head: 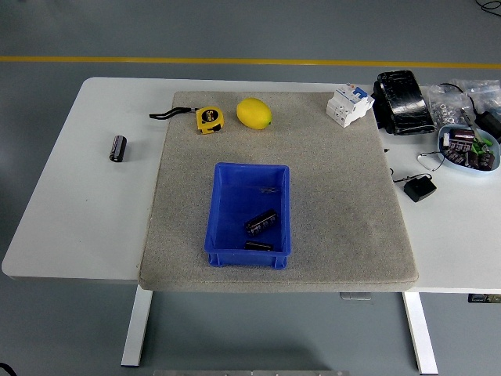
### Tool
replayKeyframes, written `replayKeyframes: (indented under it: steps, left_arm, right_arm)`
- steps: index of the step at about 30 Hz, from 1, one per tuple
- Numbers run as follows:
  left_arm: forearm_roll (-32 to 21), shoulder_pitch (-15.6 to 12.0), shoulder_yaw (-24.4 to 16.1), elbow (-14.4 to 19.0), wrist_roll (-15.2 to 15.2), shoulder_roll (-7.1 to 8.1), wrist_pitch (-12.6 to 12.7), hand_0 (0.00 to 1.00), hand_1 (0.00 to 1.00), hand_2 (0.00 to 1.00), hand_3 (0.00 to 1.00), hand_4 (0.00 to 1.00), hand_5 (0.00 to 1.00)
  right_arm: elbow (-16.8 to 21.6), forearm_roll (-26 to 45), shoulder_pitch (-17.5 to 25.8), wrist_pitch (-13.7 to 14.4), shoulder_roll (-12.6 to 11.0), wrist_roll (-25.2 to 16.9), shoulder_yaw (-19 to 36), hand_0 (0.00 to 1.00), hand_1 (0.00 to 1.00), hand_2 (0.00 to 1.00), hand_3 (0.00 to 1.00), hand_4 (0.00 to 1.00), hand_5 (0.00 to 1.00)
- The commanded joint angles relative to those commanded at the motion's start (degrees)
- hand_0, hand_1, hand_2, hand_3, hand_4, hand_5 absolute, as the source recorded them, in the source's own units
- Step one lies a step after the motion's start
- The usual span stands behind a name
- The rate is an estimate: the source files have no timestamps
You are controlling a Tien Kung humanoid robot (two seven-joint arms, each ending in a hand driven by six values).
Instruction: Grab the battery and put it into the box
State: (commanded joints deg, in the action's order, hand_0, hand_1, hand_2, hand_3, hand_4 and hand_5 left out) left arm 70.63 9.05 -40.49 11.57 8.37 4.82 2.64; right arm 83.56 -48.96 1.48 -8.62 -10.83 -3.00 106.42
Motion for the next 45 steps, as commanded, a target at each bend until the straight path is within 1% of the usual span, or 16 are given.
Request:
replayKeyframes:
  steps: [1, 2, 7, 8, 13, 14, 18, 19, 20, 25, 26, 31, 32, 37, 38, 45]
  left_arm:
    - [-0.10, 0.02, 0.09, 0.00, -0.02, 0.00, 0.00, 0.750, 0.729, 0.771, 0.570, 0.599, 0.529]
    - [-0.22, 0.01, 0.16, 0.00, -0.03, 0.01, 0.01, 0.750, 0.728, 0.771, 0.568, 0.600, 0.529]
    - [-0.69, -0.06, 0.38, 0.00, -0.08, 0.04, 0.02, 0.750, 0.728, 0.771, 0.568, 0.600, 0.529]
    - [-0.79, -0.09, 0.47, -0.01, -0.09, 0.04, 0.03, 0.750, 0.728, 0.771, 0.568, 0.600, 0.529]
    - [-0.65, -0.06, 0.46, 0.02, -0.07, 0.04, -0.02, 0.750, 0.728, 0.771, 0.568, 0.600, 0.529]
    - [-0.66, -0.05, 0.48, 0.02, -0.08, 0.05, -0.03, 0.750, 0.728, 0.768, 0.568, 0.601, 0.530]
    - [-0.74, -0.02, 0.59, 0.03, -0.08, 0.04, -0.05, 0.750, 0.728, 0.768, 0.568, 0.601, 0.530]
    - [-0.73, -0.02, 0.64, 0.04, -0.07, 0.04, -0.08, 0.750, 0.728, 0.768, 0.568, 0.601, 0.530]
    - [-0.76, -0.03, 0.68, 0.06, -0.06, 0.05, -0.10, 0.751, 0.729, 0.770, 0.568, 0.601, 0.528]
    - [-0.75, -0.08, 0.78, 0.14, 0.01, 0.06, -0.18, 0.751, 0.729, 0.770, 0.568, 0.601, 0.528]
    - [-0.82, -0.08, 0.86, 0.16, 0.02, 0.08, -0.21, 0.750, 0.728, 0.769, 0.568, 0.601, 0.528]
    - [-1.00, -0.11, 0.96, 0.19, 0.04, 0.09, -0.23, 0.750, 0.728, 0.769, 0.568, 0.601, 0.528]
    - [-1.06, -0.13, 1.02, 0.20, 0.05, 0.09, -0.24, 0.750, 0.726, 0.767, 0.567, 0.601, 0.528]
    - [-0.86, -0.13, 1.02, 0.28, 0.16, 0.09, -0.37, 0.750, 0.726, 0.767, 0.567, 0.601, 0.528]
    - [-0.90, -0.13, 1.08, 0.30, 0.18, 0.11, -0.41, 0.750, 0.726, 0.768, 0.567, 0.602, 0.528]
    - [-1.22, -0.14, 1.37, 0.40, 0.28, 0.15, -0.58, 0.751, 0.725, 0.768, 0.567, 0.602, 0.529]
  right_arm:
    - [0.00, -0.02, 0.01, -0.04, 0.03, 0.03, 0.05, 0.716, 0.692, 0.782, 0.902, 0.998, 0.841]
    - [-0.02, -0.03, -0.01, -0.07, 0.04, 0.05, 0.07, 0.670, 0.618, 0.728, 0.903, 0.998, 0.844]
    - [-0.08, -0.07, -0.21, -0.36, -0.01, 0.25, -0.08, 0.670, 0.618, 0.728, 0.903, 0.998, 0.844]
    - [-0.10, -0.11, -0.28, -0.41, -0.02, 0.31, -0.15, 0.665, 0.601, 0.679, 0.904, 0.998, 0.847]
    - [-0.13, -0.32, -0.23, -0.34, 0.08, 0.43, -0.15, 0.665, 0.601, 0.679, 0.904, 0.998, 0.847]
    - [-0.13, -0.35, -0.18, -0.35, 0.12, 0.49, -0.10, 0.630, 0.479, 0.552, 0.904, 0.998, 0.848]
    - [-0.24, -0.77, -0.06, -1.45, 0.15, 1.37, 0.14, 0.630, 0.479, 0.552, 0.904, 0.998, 0.848]
    - [-0.23, -1.02, -0.06, -2.43, 0.11, 2.00, 0.17, 0.630, 0.479, 0.552, 0.904, 0.998, 0.848]
    - [-0.21, -1.37, -0.06, -3.00, 0.07, 2.21, 0.12, 0.335, 0.256, 0.357, 0.886, 0.998, 0.855]
    - [-0.23, -2.38, -0.31, -3.79, 0.02, 2.24, 0.05, 0.335, 0.256, 0.357, 0.886, 0.998, 0.855]
    - [-0.24, -2.48, -0.32, -3.89, -0.01, 2.28, 0.00, 0.162, 0.118, 0.213, 0.867, 0.998, 0.860]
    - [-0.27, -3.04, -0.26, -4.21, -0.08, 2.41, -0.13, 0.162, 0.118, 0.213, 0.867, 0.998, 0.860]
    - [-0.29, -3.11, -0.25, -4.25, -0.06, 2.44, -0.16, 0.078, 0.057, 0.152, 0.855, 0.998, 0.861]
    - [-0.35, -3.92, -0.22, -4.82, 0.00, 2.81, -0.23, 0.078, 0.057, 0.152, 0.855, 0.998, 0.861]
    - [-0.35, -4.22, -0.22, -5.02, 0.01, 2.92, -0.20, 0.002, 0.002, 0.096, 0.846, 0.998, 0.869]
    - [-0.35, -5.28, -0.23, -5.39, -0.06, 3.06, -0.14, 0.002, 0.002, 0.086, 0.846, 0.998, 0.879]
